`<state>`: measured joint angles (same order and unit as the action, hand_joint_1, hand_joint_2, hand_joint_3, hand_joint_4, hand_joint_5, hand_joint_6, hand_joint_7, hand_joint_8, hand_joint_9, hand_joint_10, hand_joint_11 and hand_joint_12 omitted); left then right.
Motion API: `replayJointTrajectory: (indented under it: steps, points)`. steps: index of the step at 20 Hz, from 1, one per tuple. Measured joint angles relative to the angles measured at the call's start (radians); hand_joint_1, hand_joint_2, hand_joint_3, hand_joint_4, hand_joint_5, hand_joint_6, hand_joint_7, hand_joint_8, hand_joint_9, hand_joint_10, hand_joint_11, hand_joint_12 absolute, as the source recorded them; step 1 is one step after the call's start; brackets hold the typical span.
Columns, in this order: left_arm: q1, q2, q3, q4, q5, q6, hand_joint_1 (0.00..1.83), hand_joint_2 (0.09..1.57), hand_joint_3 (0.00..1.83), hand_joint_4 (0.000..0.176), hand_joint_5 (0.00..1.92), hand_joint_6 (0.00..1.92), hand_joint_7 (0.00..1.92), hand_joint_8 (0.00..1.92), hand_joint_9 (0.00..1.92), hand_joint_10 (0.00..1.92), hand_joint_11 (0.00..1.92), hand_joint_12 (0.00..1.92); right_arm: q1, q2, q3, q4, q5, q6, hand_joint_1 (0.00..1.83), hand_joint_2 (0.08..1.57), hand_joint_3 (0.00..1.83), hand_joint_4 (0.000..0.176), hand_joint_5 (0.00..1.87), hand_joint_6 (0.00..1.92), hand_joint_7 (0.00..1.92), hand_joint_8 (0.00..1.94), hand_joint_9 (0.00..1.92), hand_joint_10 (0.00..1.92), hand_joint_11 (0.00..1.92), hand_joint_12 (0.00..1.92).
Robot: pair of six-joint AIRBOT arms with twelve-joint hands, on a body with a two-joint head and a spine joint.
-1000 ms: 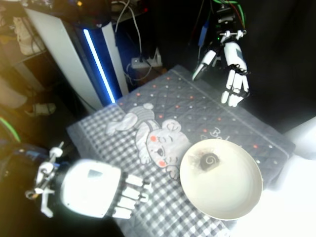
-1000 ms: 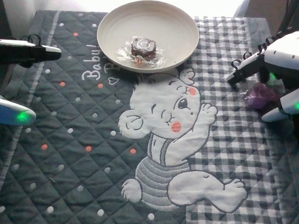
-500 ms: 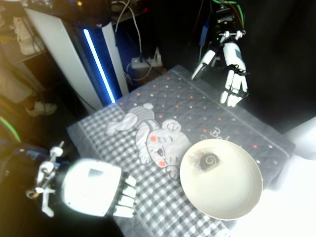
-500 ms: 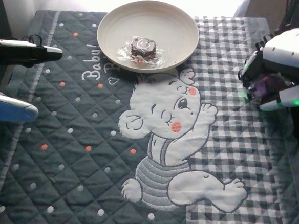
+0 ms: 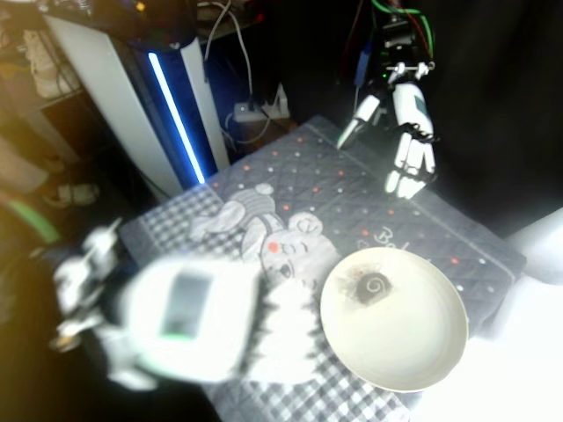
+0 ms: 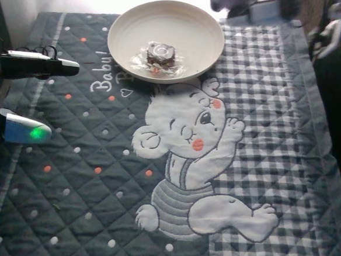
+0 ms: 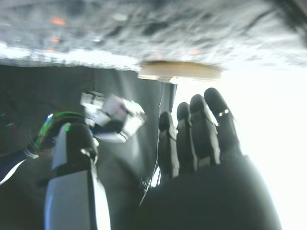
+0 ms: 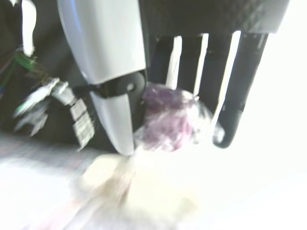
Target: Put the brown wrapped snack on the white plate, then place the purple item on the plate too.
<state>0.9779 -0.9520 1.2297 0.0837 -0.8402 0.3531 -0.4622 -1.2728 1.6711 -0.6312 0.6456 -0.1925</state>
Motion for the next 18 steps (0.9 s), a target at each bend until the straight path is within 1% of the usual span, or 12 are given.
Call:
replayJointTrajectory:
  steps: [3, 4, 5, 6, 8, 9, 10, 11, 12, 13, 14, 18]
  points:
    - [-0.003, -0.005, 0.013, -0.007, 0.009, -0.001, 0.74, 0.91, 0.00, 0.078, 0.42, 0.00, 0.38, 0.00, 0.37, 0.01, 0.00, 0.95, 0.020, -0.145, 0.105, -0.019, -0.098, 0.002, 1.41, 1.02, 0.00, 0.000, 1.07, 0.71, 1.37, 0.13, 1.18, 0.91, 1.09, 1.06]
    - [-0.011, -0.006, 0.013, 0.009, 0.011, -0.001, 0.75, 0.91, 0.00, 0.069, 0.42, 0.00, 0.38, 0.00, 0.38, 0.01, 0.00, 0.98, 0.035, -0.180, 0.140, -0.015, -0.109, 0.004, 1.41, 1.01, 0.00, 0.000, 1.08, 0.76, 1.40, 0.08, 1.17, 0.87, 0.80, 1.02]
    - [-0.027, -0.013, 0.018, 0.028, 0.010, -0.003, 0.78, 0.89, 0.00, 0.055, 0.43, 0.00, 0.40, 0.00, 0.40, 0.01, 0.01, 1.03, 0.047, -0.207, 0.170, -0.003, -0.126, 0.004, 1.40, 1.02, 0.00, 0.000, 1.14, 0.72, 1.38, 0.29, 1.04, 0.86, 0.16, 0.77]
    - [-0.039, -0.022, 0.024, 0.030, 0.010, -0.006, 0.78, 0.89, 0.00, 0.067, 0.42, 0.00, 0.39, 0.00, 0.39, 0.00, 0.01, 1.03, 0.048, -0.214, 0.182, -0.003, -0.132, 0.004, 1.23, 0.99, 0.00, 0.000, 0.90, 0.27, 0.93, 0.18, 0.59, 0.98, 0.17, 1.48]
    - [-0.046, -0.029, 0.038, 0.036, 0.008, -0.011, 0.80, 0.88, 0.00, 0.070, 0.42, 0.00, 0.39, 0.00, 0.38, 0.00, 0.00, 1.03, 0.048, -0.217, 0.189, -0.009, -0.158, 0.004, 1.13, 0.95, 0.00, 0.000, 0.72, 0.07, 0.70, 0.10, 0.40, 1.02, 0.21, 1.63]
    - [-0.046, -0.030, 0.042, 0.036, 0.010, -0.013, 0.81, 0.88, 0.00, 0.064, 0.43, 0.00, 0.39, 0.00, 0.37, 0.00, 0.00, 1.06, 0.047, -0.216, 0.198, -0.013, -0.178, 0.003, 0.91, 0.86, 0.00, 0.093, 0.32, 0.00, 0.52, 0.02, 0.29, 1.46, 0.42, 1.85]
    - [-0.046, -0.030, 0.042, 0.040, 0.008, -0.013, 0.80, 0.88, 0.00, 0.057, 0.43, 0.00, 0.39, 0.00, 0.37, 0.00, 0.00, 1.08, 0.048, -0.212, 0.201, -0.007, -0.180, 0.002, 0.86, 0.85, 0.00, 0.131, 0.20, 0.00, 0.44, 0.00, 0.21, 1.44, 0.40, 1.87]
    - [-0.046, -0.030, 0.042, 0.046, 0.005, -0.014, 0.77, 0.89, 0.00, 0.051, 0.42, 0.00, 0.38, 0.00, 0.37, 0.00, 0.00, 1.12, 0.048, -0.208, 0.204, -0.004, -0.179, 0.003, 0.82, 0.84, 0.00, 0.151, 0.10, 0.00, 0.25, 0.02, 0.12, 0.76, 0.08, 1.54]
    - [-0.046, -0.030, 0.042, 0.048, 0.005, -0.014, 0.77, 0.89, 0.00, 0.051, 0.42, 0.00, 0.38, 0.00, 0.37, 0.00, 0.00, 1.12, 0.048, -0.205, 0.204, -0.005, -0.180, 0.004, 0.82, 0.84, 0.00, 0.151, 0.10, 0.00, 0.25, 0.02, 0.12, 0.76, 0.08, 1.54]
    - [-0.046, -0.030, 0.042, 0.045, 0.005, -0.015, 0.72, 0.90, 0.01, 0.055, 0.40, 0.00, 0.37, 0.00, 0.37, 0.00, 0.00, 1.12, 0.048, -0.205, 0.204, -0.009, -0.181, 0.007, 0.79, 0.85, 0.00, 0.173, 0.06, 0.02, 0.08, 0.02, 0.09, 0.14, 0.00, 0.73]
    - [-0.046, -0.030, 0.042, 0.043, 0.005, -0.016, 0.71, 0.90, 0.01, 0.055, 0.41, 0.00, 0.37, 0.00, 0.37, 0.00, 0.00, 1.12, 0.048, -0.204, 0.195, -0.009, -0.181, 0.012, 0.79, 0.83, 0.00, 0.175, 0.08, 0.01, 0.09, 0.01, 0.08, 0.05, 0.00, 0.26]
    - [-0.031, -0.024, 0.027, -0.009, -0.027, -0.016, 0.65, 0.90, 0.00, 0.061, 0.39, 0.00, 0.37, 0.00, 0.37, 0.00, 0.00, 1.08, 0.048, -0.115, 0.086, 0.010, -0.111, 0.034, 0.75, 0.85, 0.00, 0.171, 0.06, 0.00, 0.07, 0.01, 0.16, 0.02, 0.00, 0.82]
